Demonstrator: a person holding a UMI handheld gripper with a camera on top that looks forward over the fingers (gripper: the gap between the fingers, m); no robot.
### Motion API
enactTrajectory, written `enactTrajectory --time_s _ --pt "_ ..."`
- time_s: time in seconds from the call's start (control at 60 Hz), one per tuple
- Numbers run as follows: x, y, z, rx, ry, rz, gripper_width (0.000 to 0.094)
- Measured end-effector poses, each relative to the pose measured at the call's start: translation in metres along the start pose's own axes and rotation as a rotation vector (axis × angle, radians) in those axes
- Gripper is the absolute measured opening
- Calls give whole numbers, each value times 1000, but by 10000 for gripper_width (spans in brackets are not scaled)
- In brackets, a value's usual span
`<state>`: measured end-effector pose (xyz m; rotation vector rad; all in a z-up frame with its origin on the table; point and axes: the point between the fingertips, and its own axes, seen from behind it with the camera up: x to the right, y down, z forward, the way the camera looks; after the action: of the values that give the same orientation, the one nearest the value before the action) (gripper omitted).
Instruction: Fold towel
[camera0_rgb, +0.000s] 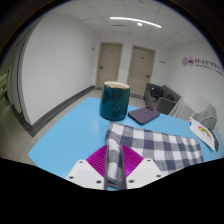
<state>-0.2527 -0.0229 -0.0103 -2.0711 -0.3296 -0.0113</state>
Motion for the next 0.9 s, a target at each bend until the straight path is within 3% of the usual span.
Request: enactTrajectory --time_s 0.05,0.117,0.233,0.283,0.417,0.517,0.717,0.9 --pt "5 0 1 18 22 -39 103" --pt "6 -2 2 49 28 -62 47" --pt "5 -8 -4 61 -9 -49 20" --pt "15 -26 -14 108 -20 -9 16" --pt "90 -91 -59 244 35 110 16" --pt "169 -104 -83 282 122 144 20" --pt "275 -15 -62 100 226 244 31" --pt "292 43 -46 -8 273 309 34"
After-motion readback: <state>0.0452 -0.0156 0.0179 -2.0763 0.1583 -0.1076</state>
